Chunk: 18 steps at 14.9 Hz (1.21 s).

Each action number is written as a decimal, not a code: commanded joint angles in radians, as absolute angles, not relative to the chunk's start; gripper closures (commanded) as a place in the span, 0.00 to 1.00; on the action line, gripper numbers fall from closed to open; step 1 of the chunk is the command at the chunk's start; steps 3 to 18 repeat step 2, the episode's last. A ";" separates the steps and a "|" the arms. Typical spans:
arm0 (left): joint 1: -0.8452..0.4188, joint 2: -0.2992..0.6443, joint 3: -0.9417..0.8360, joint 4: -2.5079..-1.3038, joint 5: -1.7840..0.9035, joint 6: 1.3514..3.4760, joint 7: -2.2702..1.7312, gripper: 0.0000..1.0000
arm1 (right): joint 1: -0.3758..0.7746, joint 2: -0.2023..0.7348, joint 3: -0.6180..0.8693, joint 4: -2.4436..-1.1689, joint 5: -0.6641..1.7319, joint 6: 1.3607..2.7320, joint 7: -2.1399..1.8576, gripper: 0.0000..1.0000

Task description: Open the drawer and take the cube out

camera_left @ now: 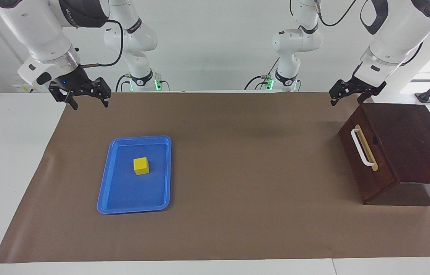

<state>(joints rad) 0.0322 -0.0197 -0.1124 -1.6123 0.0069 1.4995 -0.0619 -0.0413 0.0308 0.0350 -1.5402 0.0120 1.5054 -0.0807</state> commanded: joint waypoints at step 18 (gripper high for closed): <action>0.032 -0.028 -0.107 -1.611 -0.009 1.508 -0.051 0.00 | -0.061 0.011 0.054 -1.562 -0.005 1.505 -0.074 0.00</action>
